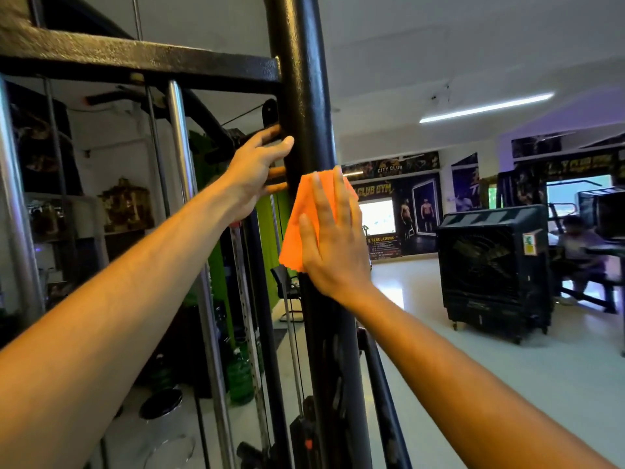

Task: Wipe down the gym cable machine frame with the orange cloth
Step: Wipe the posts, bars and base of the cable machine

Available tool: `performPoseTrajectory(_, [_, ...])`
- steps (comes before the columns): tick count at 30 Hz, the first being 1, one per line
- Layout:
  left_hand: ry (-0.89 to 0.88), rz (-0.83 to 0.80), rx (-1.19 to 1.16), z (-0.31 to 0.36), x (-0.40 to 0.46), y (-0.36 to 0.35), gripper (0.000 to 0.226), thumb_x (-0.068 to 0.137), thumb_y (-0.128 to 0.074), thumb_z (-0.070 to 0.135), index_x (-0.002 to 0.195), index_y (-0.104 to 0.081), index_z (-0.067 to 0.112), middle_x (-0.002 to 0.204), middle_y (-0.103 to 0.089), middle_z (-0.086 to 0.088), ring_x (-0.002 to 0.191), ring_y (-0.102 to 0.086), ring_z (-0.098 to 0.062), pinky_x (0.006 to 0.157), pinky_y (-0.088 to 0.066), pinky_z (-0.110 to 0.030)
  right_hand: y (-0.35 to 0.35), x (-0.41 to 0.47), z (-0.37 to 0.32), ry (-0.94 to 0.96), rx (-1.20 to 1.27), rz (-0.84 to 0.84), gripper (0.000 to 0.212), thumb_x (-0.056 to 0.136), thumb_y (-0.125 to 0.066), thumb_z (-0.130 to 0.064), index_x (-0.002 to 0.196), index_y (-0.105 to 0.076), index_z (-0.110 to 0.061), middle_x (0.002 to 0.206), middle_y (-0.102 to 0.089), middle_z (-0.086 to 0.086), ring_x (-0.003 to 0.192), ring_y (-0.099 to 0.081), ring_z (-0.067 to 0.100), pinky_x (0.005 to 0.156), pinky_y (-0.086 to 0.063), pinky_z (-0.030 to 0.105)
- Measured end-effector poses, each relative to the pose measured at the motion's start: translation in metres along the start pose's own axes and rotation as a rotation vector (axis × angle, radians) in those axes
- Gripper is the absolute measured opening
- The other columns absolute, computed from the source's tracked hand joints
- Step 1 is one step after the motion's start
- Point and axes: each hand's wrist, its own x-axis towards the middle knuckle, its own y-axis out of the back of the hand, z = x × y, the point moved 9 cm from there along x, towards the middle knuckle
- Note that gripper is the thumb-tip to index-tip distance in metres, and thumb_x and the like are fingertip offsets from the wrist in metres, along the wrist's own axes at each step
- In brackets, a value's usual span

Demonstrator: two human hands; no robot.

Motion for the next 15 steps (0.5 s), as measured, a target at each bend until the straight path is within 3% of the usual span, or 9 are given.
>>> performPoseTrajectory(4, [0.014,-0.003,-0.009,-0.01,-0.003,0.002,0.044,0.104,-0.07,0.036,0.146,-0.059,0.031,0.127,-0.078,0.0,0.111,-0.077,-0.022,0.097,-0.061,-0.044,0.002,0.03,-0.007,0.006,-0.036,0.027,0.068,0.115,-0.038,-0.047,0.174,-0.007,-0.035,0.182,0.007,-0.004,0.167,-0.004,0.032,0.118,-0.042,0.067])
performPoseTrajectory(8, [0.035,-0.016,-0.029,-0.02,-0.011,0.0,0.04,0.106,-0.068,0.034,0.145,-0.06,0.032,0.131,-0.076,0.002,0.114,-0.077,-0.021,0.099,-0.062,-0.043,-0.008,-0.045,0.003,-0.018,-0.059,-0.009,0.07,0.116,-0.043,-0.042,0.174,-0.005,-0.035,0.181,0.012,-0.007,0.168,0.003,0.028,0.129,-0.029,0.058])
performPoseTrajectory(10, [0.045,-0.025,-0.028,-0.024,-0.014,0.0,0.041,0.105,-0.069,0.033,0.145,-0.06,0.033,0.132,-0.075,0.003,0.114,-0.077,-0.02,0.101,-0.062,-0.044,-0.012,-0.079,0.006,-0.015,-0.098,-0.031,0.07,0.115,-0.043,-0.044,0.174,-0.006,-0.033,0.182,0.013,-0.004,0.168,0.006,0.029,0.131,-0.026,0.06])
performPoseTrajectory(15, [0.069,-0.047,-0.02,-0.024,-0.014,0.003,0.04,0.105,-0.068,0.032,0.145,-0.062,0.032,0.128,-0.077,-0.002,0.11,-0.078,-0.023,0.096,-0.06,-0.044,-0.007,-0.013,-0.015,-0.002,-0.22,0.011,0.067,0.115,-0.035,-0.05,0.174,-0.008,-0.034,0.182,0.008,0.006,0.166,-0.001,0.043,0.122,-0.035,0.068])
